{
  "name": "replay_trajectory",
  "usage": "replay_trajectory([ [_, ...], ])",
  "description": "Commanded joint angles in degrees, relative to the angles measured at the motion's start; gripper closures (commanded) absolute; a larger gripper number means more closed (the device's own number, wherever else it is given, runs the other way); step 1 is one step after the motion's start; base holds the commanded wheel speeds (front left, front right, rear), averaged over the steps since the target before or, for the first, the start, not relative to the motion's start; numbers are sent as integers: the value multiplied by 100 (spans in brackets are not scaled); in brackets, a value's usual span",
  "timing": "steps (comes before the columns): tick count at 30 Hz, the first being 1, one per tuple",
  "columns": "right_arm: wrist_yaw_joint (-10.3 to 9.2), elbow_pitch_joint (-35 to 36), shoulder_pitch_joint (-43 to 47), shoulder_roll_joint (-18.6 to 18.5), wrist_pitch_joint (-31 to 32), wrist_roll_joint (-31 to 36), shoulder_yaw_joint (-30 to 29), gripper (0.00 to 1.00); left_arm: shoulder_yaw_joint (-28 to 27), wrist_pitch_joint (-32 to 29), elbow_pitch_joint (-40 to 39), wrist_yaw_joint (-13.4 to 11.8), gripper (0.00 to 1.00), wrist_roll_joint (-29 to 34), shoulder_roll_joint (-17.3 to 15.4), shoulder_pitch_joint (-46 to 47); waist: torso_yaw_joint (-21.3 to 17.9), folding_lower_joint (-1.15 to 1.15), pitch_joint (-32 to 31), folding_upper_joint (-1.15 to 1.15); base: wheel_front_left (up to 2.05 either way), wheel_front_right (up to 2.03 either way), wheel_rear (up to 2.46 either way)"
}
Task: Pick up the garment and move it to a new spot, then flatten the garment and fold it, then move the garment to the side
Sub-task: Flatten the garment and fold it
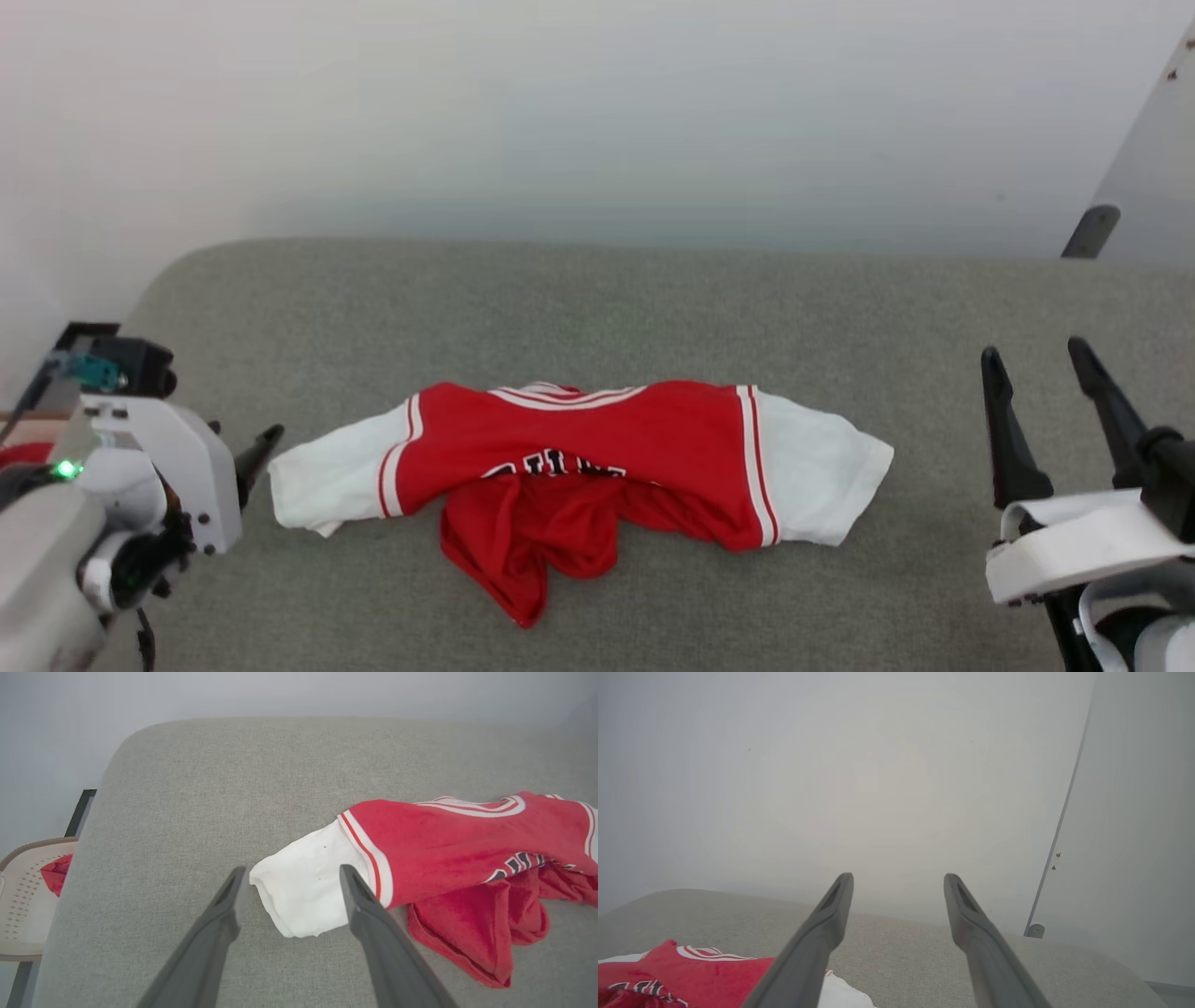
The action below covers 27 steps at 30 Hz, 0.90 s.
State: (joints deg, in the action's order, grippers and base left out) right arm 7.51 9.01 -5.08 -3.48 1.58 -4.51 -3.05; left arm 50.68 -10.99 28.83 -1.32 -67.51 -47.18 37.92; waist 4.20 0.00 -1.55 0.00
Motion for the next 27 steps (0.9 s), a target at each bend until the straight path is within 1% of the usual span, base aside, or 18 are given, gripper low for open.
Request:
replay_trajectory([
  [1,-3,52,-130,-52,20,53,27,0,25,-115,121,56,0,17,46,135,-114,0,294,0,0,0,0],
  [6,-3,184,-356,-127,82,71,58,0,64,-479,697,230,0,-43,193,466,-216,0,764,0,0,0,0],
  [13,-3,330,-589,-200,123,92,62,0,182,-844,1618,479,0,-9,525,894,-270,0,1254,0,0,0,0],
  [20,-3,382,-740,-272,196,114,110,0,263,-1085,2442,651,0,-38,824,1136,-288,0,1488,0,0,0,0],
  [27,-3,480,-878,-351,373,96,173,0,315,-1184,2989,788,0,-124,1161,1219,-277,0,1611,0,0,0,0],
])
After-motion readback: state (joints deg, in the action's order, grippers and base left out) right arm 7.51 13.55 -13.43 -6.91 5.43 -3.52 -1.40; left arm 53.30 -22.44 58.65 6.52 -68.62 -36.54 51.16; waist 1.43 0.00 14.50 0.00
